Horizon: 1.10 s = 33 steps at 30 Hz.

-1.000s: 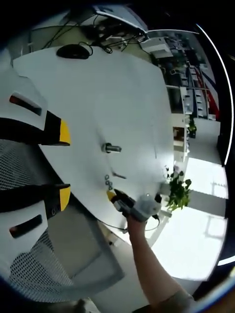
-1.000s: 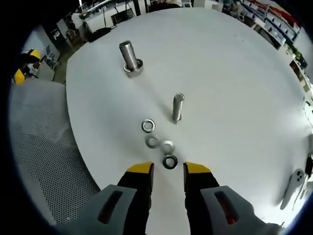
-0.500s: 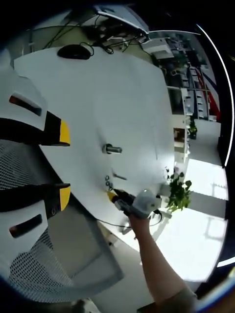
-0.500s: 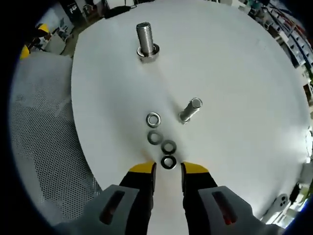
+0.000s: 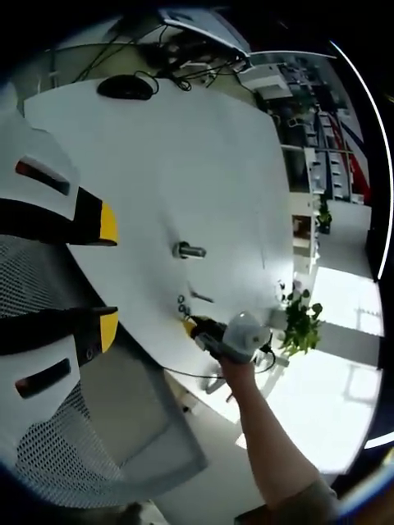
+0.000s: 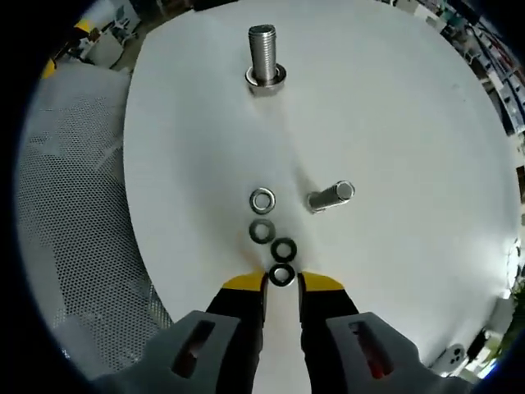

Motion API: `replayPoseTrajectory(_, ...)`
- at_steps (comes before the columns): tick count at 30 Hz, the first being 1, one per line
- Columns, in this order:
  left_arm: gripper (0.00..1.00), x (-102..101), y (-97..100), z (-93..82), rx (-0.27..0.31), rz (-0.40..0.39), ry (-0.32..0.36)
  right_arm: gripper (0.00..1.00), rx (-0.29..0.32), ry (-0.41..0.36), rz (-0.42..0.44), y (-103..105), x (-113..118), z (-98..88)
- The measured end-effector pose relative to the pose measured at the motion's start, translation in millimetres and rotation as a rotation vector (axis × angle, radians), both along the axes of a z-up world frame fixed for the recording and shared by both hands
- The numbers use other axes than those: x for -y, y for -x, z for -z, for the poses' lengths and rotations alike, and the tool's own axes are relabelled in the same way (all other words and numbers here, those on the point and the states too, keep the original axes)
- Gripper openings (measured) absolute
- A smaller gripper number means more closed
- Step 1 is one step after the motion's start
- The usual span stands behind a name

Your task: Place the washer onto the threaded stud by aligning its center hole with the stud, sliding it down to the base, and recovering from edge contact or off-axis alignment until the washer reaches the visible bottom stop.

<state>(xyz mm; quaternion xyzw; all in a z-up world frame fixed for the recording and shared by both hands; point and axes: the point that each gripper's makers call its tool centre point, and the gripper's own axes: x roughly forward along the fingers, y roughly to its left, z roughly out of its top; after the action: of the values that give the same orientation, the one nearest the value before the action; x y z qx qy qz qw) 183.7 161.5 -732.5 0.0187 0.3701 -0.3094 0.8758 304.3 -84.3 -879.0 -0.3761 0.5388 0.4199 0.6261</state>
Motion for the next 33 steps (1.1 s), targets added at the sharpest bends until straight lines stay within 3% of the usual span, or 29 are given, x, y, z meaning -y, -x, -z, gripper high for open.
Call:
replayPoseTrajectory(5,0.27,-0.3,-0.1,-0.5,0.0,-0.003,0.003,0.15,-0.009,-0.02,0.021,-2.5,0.6,0.8)
replayPoseTrajectory(12,0.27,0.4,0.0,-0.7,0.0,0.001,0.004,0.16,-0.021,0.079,-0.012,0.0,-2.4,1.6)
replayPoseTrajectory(15,0.27,0.4,-0.1,-0.8,0.0,-0.001,0.005,0.16,-0.016,0.096,0.057,-0.8,-1.3,1.0)
replayPoseTrajectory(21,0.27,-0.5,-1.2,-1.4,0.002,-0.009,0.01,0.15,0.043,0.059,0.033,-0.2,0.6,-0.4)
replayPoseTrajectory(25,0.27,-0.3,-2.0,-2.2,0.006,-0.01,0.013,0.14,0.033,0.025,0.088,-2.1,2.0,-1.0)
replayPoseTrajectory(33,0.27,0.1,-1.5,-1.9,0.004,-0.005,0.012,0.13,0.039,0.028,0.103,0.9,7.8,-4.1)
